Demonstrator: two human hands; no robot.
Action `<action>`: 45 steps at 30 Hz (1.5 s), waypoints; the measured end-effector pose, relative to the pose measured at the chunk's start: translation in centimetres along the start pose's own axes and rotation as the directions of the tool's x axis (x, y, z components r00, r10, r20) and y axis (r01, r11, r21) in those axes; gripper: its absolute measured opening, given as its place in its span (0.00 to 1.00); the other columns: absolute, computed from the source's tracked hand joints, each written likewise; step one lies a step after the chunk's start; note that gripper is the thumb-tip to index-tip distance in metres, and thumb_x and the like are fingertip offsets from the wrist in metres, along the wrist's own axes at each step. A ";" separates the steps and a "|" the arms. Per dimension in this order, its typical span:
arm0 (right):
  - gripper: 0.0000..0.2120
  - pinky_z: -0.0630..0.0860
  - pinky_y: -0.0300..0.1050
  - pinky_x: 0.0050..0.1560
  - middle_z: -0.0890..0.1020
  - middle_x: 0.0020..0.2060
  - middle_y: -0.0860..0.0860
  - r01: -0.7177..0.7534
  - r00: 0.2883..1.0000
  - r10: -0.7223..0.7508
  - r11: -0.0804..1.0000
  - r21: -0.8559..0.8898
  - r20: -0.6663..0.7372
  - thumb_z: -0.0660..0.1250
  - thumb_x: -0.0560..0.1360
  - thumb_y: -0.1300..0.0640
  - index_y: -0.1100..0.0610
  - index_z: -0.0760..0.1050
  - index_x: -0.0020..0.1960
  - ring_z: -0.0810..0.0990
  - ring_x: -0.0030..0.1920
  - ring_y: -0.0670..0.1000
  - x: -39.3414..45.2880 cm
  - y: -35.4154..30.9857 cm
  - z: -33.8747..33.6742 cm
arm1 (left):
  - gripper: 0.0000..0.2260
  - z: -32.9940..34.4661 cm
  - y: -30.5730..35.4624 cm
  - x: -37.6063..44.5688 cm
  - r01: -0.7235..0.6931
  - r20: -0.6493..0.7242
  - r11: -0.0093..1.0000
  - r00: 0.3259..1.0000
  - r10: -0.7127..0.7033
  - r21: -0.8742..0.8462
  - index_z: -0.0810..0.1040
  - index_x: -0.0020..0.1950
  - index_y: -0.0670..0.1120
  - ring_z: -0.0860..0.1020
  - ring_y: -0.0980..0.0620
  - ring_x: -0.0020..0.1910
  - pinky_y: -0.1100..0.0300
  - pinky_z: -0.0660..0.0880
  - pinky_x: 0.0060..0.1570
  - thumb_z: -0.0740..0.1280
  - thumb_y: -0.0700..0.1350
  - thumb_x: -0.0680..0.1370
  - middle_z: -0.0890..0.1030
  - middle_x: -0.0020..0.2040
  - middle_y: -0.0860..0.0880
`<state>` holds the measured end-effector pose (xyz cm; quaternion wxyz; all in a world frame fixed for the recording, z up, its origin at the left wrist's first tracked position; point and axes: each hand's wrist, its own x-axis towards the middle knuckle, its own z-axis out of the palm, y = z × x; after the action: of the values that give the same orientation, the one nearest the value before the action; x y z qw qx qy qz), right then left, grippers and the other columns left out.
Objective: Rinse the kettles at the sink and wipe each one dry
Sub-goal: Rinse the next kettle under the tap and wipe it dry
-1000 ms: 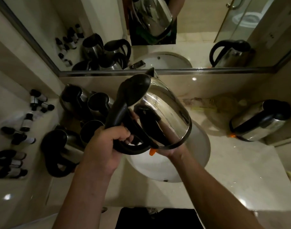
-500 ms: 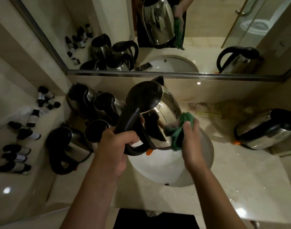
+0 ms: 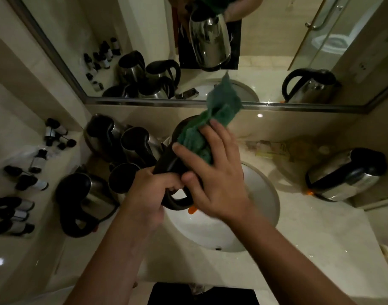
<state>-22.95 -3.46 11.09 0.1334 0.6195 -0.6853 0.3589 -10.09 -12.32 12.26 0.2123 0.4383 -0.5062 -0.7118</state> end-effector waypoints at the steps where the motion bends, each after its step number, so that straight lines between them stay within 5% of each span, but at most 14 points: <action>1: 0.23 0.66 0.66 0.70 0.76 0.68 0.62 0.010 1.000 -0.010 1.000 -0.005 0.009 0.57 0.81 0.46 0.52 0.79 0.69 0.69 0.73 0.65 1.3 0.6 0.0 | 0.08 0.0 0.1 0.0 0.003 -0.004 1.000 1.000 -0.003 -0.007 0.70 0.27 0.43 0.68 0.48 0.31 0.55 0.65 0.33 0.68 0.37 0.56 0.67 0.28 0.46; 5: 0.21 0.72 0.56 0.61 0.80 0.57 0.51 -0.026 0.974 0.020 0.999 0.022 0.225 0.53 0.83 0.43 0.50 0.80 0.61 0.77 0.59 0.54 6.6 1.4 -0.4 | 0.12 -0.4 -0.1 0.0 0.016 -0.003 1.000 1.000 -0.016 0.016 0.66 0.23 0.48 0.66 0.50 0.31 0.53 0.65 0.36 0.68 0.37 0.58 0.65 0.27 0.48; 9: 0.19 0.72 0.51 0.45 0.78 0.39 0.46 -0.380 0.891 0.279 0.889 0.253 0.359 0.52 0.86 0.45 0.49 0.77 0.46 0.76 0.41 0.47 8.1 3.0 -1.2 | 0.09 -0.4 -0.3 0.0 0.038 -0.063 0.994 0.997 -0.032 0.101 0.70 0.30 0.42 0.70 0.50 0.30 0.54 0.70 0.37 0.70 0.38 0.61 0.68 0.29 0.46; 12: 0.21 0.72 0.55 0.62 0.83 0.56 0.52 -0.120 0.952 0.095 0.990 0.070 0.291 0.51 0.84 0.46 0.53 0.80 0.60 0.78 0.59 0.54 6.1 1.4 -0.5 | 0.13 -0.3 -0.6 0.3 0.048 -0.080 0.998 0.996 -0.045 0.031 0.68 0.23 0.47 0.68 0.50 0.29 0.56 0.67 0.35 0.68 0.34 0.61 0.67 0.26 0.49; 15: 0.23 0.61 0.62 0.76 0.75 0.73 0.57 0.147 0.973 -0.139 0.988 -0.035 0.184 0.55 0.83 0.48 0.55 0.75 0.73 0.67 0.78 0.60 1.7 0.8 1.2 | 0.11 -0.6 -0.9 0.4 0.064 -0.059 0.997 0.996 -0.067 -0.047 0.71 0.24 0.47 0.67 0.50 0.30 0.56 0.64 0.33 0.67 0.32 0.60 0.67 0.27 0.48; 19: 0.24 0.66 0.68 0.72 0.69 0.76 0.61 -0.062 0.986 0.087 0.984 0.169 -0.140 0.54 0.83 0.49 0.61 0.72 0.74 0.65 0.78 0.63 -2.4 1.9 3.1 | 0.20 -0.8 -1.0 -0.2 0.080 -0.011 0.997 0.997 -0.080 -0.022 0.76 0.40 0.38 0.69 0.47 0.34 0.54 0.67 0.37 0.72 0.40 0.50 0.68 0.35 0.43; 23: 0.26 0.73 0.60 0.69 0.73 0.73 0.54 -0.371 0.894 0.447 0.788 0.492 -0.040 0.47 0.85 0.44 0.56 0.66 0.77 0.72 0.74 0.54 -1.1 2.1 3.1 | 0.12 -1.5 -0.5 0.0 0.092 -0.013 0.996 0.996 -0.092 -0.005 0.73 0.35 0.39 0.69 0.49 0.32 0.53 0.68 0.37 0.71 0.38 0.56 0.67 0.31 0.45; 26: 0.22 0.76 0.37 0.53 0.80 0.51 0.50 -0.539 0.818 0.556 0.648 0.538 0.149 0.44 0.87 0.49 0.57 0.72 0.68 0.80 0.52 0.38 1.9 3.7 1.1 | 0.17 -2.3 0.3 0.1 0.095 0.004 0.995 0.995 -0.095 -0.010 0.75 0.40 0.34 0.70 0.49 0.32 0.52 0.68 0.37 0.71 0.39 0.55 0.68 0.30 0.46; 30: 0.21 0.75 0.49 0.60 0.81 0.52 0.53 -0.787 0.616 0.563 0.406 0.465 0.551 0.47 0.87 0.43 0.49 0.77 0.57 0.80 0.54 0.51 5.9 6.8 -1.1 | 0.24 -3.2 2.0 -0.1 0.010 0.051 0.999 0.999 -0.013 0.050 0.75 0.45 0.28 0.74 0.44 0.38 0.45 0.73 0.45 0.72 0.41 0.55 0.71 0.35 0.41; 34: 0.09 0.77 0.37 0.52 0.85 0.47 0.43 -0.768 0.617 0.419 0.503 0.396 0.666 0.59 0.85 0.49 0.47 0.78 0.54 0.82 0.47 0.40 8.7 8.2 -1.9 | 0.41 -4.0 3.9 0.1 -0.009 0.120 1.000 0.993 0.008 0.005 0.72 0.56 0.26 0.76 0.31 0.53 0.34 0.70 0.59 0.76 0.46 0.49 0.75 0.51 0.28; 36: 0.10 0.76 0.33 0.47 0.84 0.40 0.40 -0.822 0.556 0.393 0.393 0.412 0.733 0.59 0.85 0.54 0.49 0.77 0.49 0.82 0.41 0.39 10.1 7.8 -2.4 | 0.41 -4.2 4.6 0.2 -0.009 0.178 1.000 0.984 0.012 -0.022 0.69 0.59 0.24 0.72 0.24 0.61 0.28 0.65 0.65 0.75 0.44 0.53 0.71 0.56 0.23; 39: 0.12 0.73 0.26 0.40 0.77 0.42 0.47 -0.805 0.521 0.364 0.511 0.302 0.772 0.60 0.83 0.64 0.51 0.73 0.45 0.76 0.43 0.43 11.1 7.4 -2.2 | 0.41 -4.7 4.9 0.7 0.016 0.235 1.000 0.972 -0.017 0.004 0.68 0.59 0.24 0.73 0.25 0.58 0.33 0.69 0.58 0.76 0.44 0.52 0.70 0.56 0.23; 41: 0.16 0.72 0.33 0.34 0.70 0.38 0.50 -0.780 0.449 0.360 0.604 0.162 0.818 0.57 0.84 0.67 0.53 0.68 0.39 0.69 0.38 0.45 10.5 7.5 -2.0 | 0.32 -4.5 5.1 0.6 0.030 0.228 0.998 0.973 -0.043 0.062 0.73 0.49 0.27 0.76 0.36 0.47 0.45 0.72 0.49 0.75 0.43 0.51 0.74 0.47 0.32; 45: 0.18 0.72 0.38 0.34 0.73 0.36 0.52 -0.860 0.282 0.428 0.510 0.028 0.858 0.55 0.84 0.68 0.56 0.68 0.38 0.71 0.36 0.46 5.7 7.8 -1.3 | 0.05 -3.3 3.6 0.2 0.095 0.180 0.995 0.979 -0.096 0.013 0.71 0.25 0.42 0.70 0.46 0.31 0.54 0.67 0.37 0.66 0.35 0.54 0.68 0.30 0.44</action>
<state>-31.79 -7.13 13.07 -0.4989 0.3652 -0.7479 0.2418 -7.93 -15.61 15.07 0.1305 0.3963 -0.5032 -0.7568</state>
